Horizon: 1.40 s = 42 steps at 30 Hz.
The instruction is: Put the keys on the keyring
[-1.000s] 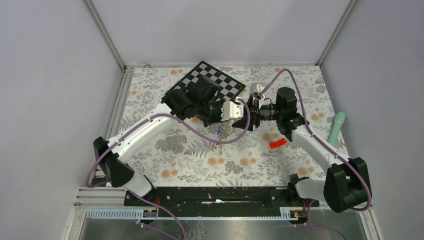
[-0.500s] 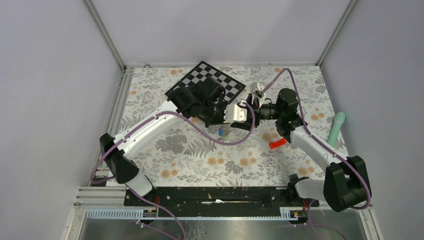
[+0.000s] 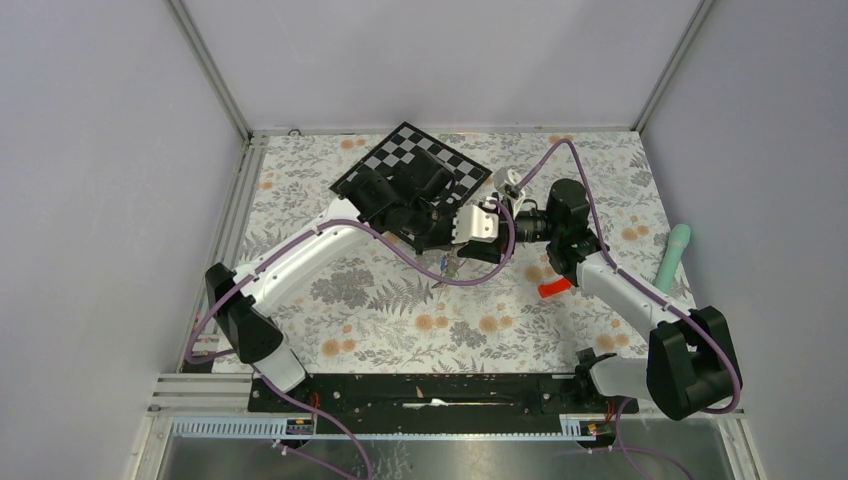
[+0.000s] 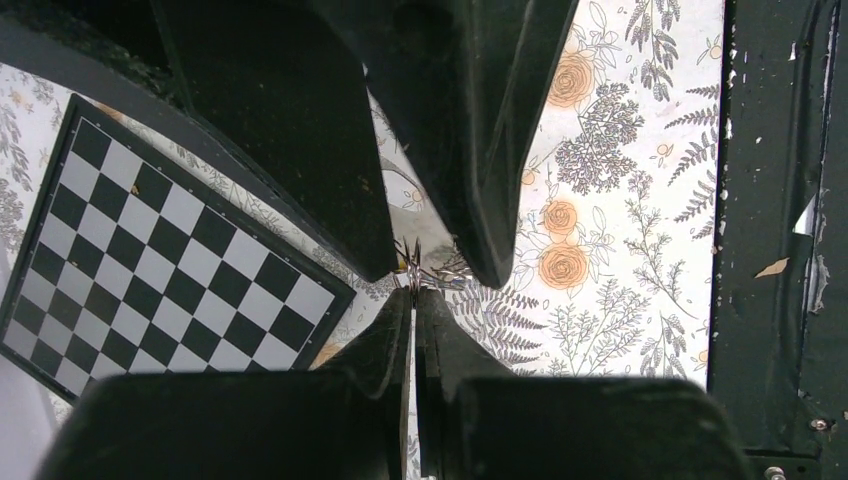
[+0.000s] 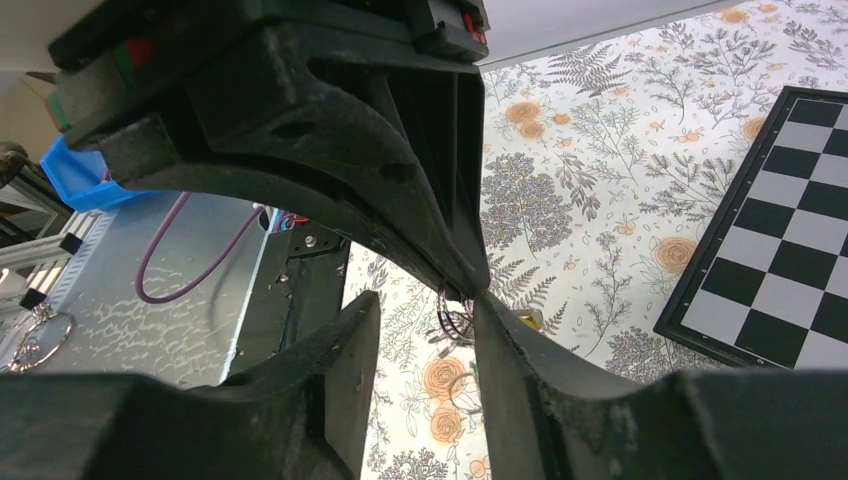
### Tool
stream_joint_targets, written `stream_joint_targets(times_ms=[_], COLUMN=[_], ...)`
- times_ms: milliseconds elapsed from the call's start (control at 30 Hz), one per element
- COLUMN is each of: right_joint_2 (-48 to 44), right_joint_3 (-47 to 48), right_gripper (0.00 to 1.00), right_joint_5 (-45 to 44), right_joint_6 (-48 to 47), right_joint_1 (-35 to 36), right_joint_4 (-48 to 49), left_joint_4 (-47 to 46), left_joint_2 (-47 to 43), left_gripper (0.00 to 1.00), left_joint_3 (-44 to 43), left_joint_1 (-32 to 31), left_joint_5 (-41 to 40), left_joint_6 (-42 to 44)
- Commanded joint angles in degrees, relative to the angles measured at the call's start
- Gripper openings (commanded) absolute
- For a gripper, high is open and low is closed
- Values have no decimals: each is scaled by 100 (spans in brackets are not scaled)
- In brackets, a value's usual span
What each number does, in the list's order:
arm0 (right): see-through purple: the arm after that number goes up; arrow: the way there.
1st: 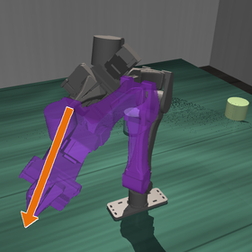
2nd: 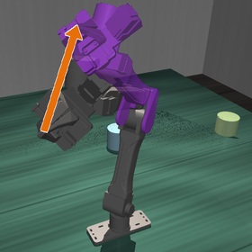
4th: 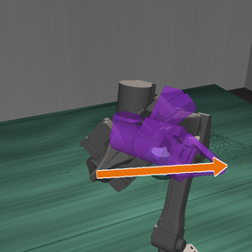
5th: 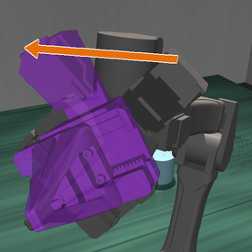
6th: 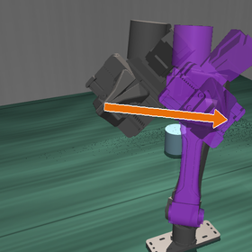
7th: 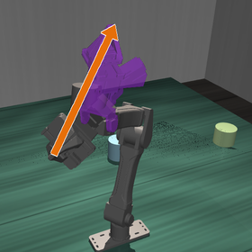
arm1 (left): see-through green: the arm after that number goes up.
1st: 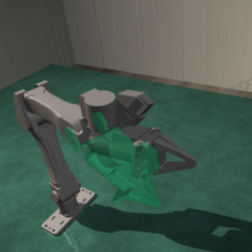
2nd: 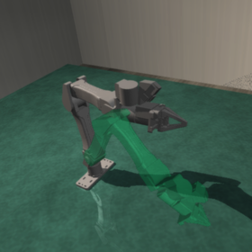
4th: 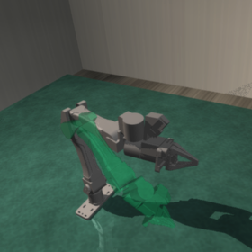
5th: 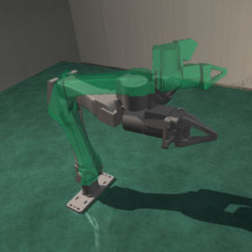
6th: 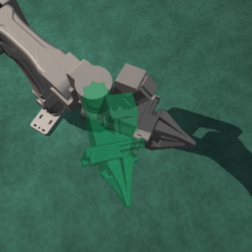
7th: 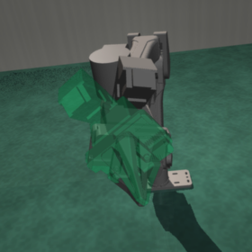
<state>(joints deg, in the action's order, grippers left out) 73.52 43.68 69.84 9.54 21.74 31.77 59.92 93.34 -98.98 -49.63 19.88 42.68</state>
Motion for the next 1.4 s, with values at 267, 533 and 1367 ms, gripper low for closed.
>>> stream_joint_targets(times_ms=[267, 533, 1367], right_joint_2=[1, 10, -61], right_joint_3=[71, 94, 302], right_gripper=[28, 24, 0], right_joint_5=[-47, -107, 316], right_joint_6=[-276, -426, 818], right_joint_1=[86, 94, -94], right_joint_4=[-129, -292, 735], left_joint_4=[-263, -335, -1419], left_joint_2=[-16, -58, -1012], left_gripper=[0, 0, 55], left_joint_3=[-249, -210, 1182], left_joint_1=[-13, -4, 1298], left_joint_5=[174, 161, 2417], left_joint_6=[-203, -284, 195])
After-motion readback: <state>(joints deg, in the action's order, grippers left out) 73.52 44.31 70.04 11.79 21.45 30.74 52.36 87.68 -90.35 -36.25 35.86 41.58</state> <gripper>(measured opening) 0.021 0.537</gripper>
